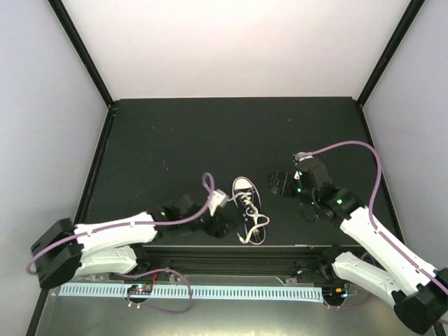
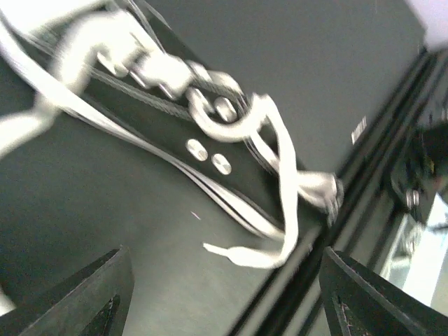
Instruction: Tie the shoes
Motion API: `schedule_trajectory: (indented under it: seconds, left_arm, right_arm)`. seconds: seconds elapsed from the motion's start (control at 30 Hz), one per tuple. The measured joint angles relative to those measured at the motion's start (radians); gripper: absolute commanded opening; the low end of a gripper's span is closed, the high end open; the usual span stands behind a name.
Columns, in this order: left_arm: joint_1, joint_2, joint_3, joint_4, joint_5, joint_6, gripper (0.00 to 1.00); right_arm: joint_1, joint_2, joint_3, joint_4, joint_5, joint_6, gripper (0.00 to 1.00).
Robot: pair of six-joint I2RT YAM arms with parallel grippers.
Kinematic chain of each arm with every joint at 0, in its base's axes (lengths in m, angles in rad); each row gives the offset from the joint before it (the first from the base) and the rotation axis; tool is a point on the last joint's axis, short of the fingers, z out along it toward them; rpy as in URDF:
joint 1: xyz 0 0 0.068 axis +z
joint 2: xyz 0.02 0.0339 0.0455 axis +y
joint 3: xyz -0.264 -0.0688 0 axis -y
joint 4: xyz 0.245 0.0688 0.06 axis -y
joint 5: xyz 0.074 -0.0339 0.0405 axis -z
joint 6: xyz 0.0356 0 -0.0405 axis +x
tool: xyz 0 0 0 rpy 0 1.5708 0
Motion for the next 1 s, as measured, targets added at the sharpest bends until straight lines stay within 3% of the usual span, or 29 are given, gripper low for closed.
schedule_trajectory:
  seconds: [0.13, 0.23, 0.53, 0.93, 1.0]
  left_arm:
    - [-0.201, 0.150, -0.014, 0.086, -0.042, -0.064, 0.67]
    - [-0.262, 0.224, -0.011, 0.143, -0.047, -0.086, 0.59]
    - [-0.312, 0.446, 0.080, 0.227, -0.082, -0.132, 0.49]
    - [-0.356, 0.494, 0.177, 0.095, -0.222, -0.191, 0.10]
    - [-0.361, 0.492, 0.182, 0.077, -0.238, -0.200, 0.09]
  right_arm:
    - [0.000, -0.086, -0.020, -0.017, 0.010, -0.018, 1.00]
    - [0.000, -0.121, -0.042, -0.019, 0.008, -0.025, 1.00]
    - [0.000, -0.102, -0.058, -0.018, -0.037, -0.050, 1.00]
    - [0.000, -0.199, -0.100, -0.043, -0.064, -0.041, 1.00]
    - [0.000, -0.216, -0.103, -0.057, -0.064, -0.040, 1.00]
